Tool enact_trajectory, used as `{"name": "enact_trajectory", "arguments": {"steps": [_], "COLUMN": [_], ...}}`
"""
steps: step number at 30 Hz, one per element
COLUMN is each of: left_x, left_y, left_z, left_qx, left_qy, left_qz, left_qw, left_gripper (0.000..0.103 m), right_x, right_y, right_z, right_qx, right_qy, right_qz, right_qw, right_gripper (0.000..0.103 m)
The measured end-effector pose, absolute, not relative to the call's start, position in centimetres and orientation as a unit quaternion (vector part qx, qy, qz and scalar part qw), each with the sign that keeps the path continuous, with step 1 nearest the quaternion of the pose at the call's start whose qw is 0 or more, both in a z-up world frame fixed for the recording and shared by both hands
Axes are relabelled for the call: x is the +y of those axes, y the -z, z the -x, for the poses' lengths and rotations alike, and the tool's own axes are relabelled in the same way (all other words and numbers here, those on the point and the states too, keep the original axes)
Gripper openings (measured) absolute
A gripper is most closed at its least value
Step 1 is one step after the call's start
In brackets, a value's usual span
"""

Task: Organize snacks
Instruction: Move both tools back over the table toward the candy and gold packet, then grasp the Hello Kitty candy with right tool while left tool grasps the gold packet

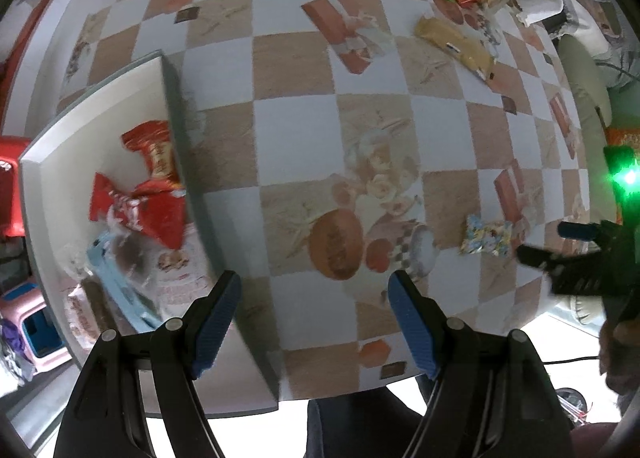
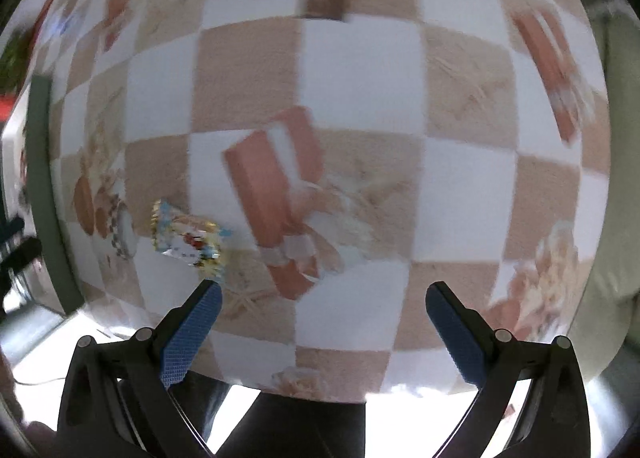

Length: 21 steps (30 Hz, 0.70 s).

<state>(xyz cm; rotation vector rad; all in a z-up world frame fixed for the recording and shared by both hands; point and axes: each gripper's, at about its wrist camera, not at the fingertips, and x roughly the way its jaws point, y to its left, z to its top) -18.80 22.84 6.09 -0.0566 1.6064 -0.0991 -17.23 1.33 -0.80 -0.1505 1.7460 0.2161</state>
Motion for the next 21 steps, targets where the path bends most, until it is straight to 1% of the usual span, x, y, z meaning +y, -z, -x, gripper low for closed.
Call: {"name": "enact_trajectory", "arguments": {"steps": [5,10,11,12,13,14,15,16,17,21], "left_x": [21.7,21.6,21.7,21.7,21.7,21.7,21.6,21.4,21.1,19.7], "left_y": [-6.2,-6.4,-6.4,-6.4,-6.5,-6.5,-6.6,-6.6,-6.6,-6.0], "left_z": [17.3,16.5,16.3,16.2,15.9,15.7,15.4,15.0,14.6,11.9], "left_qx": [0.720,0.721,0.721,0.722,0.721,0.721,0.720,0.720,0.721,0.727], "left_qy": [0.046,0.033,0.029,0.027,0.025,0.024,0.024,0.023,0.024,0.029], "left_qz": [0.029,0.023,0.022,0.020,0.017,0.015,0.014,0.017,0.026,0.082], "left_qw": [0.692,0.692,0.692,0.691,0.692,0.693,0.693,0.693,0.692,0.681], "left_gripper": [0.079,0.079,0.079,0.079,0.079,0.079,0.079,0.079,0.079,0.079], "right_x": [8.1,12.2,12.5,12.8,12.9,13.3,13.3,12.9,12.4,8.7], "right_y": [1.4,2.2,2.3,2.4,2.2,2.1,1.8,1.1,0.8,0.5], "right_z": [18.8,20.1,20.1,20.2,20.1,20.4,20.2,18.9,18.3,15.8], "right_qx": [0.708,0.663,0.661,0.662,0.665,0.663,0.661,0.661,0.665,0.697], "right_qy": [-0.200,-0.264,-0.271,-0.276,-0.282,-0.281,-0.281,-0.276,-0.265,-0.216], "right_qz": [0.251,0.335,0.338,0.334,0.322,0.321,0.318,0.310,0.298,0.219], "right_qw": [0.630,0.615,0.614,0.612,0.612,0.615,0.619,0.625,0.632,0.648], "right_gripper": [0.103,0.103,0.096,0.084,0.082,0.072,0.055,0.044,0.026,0.026]}}
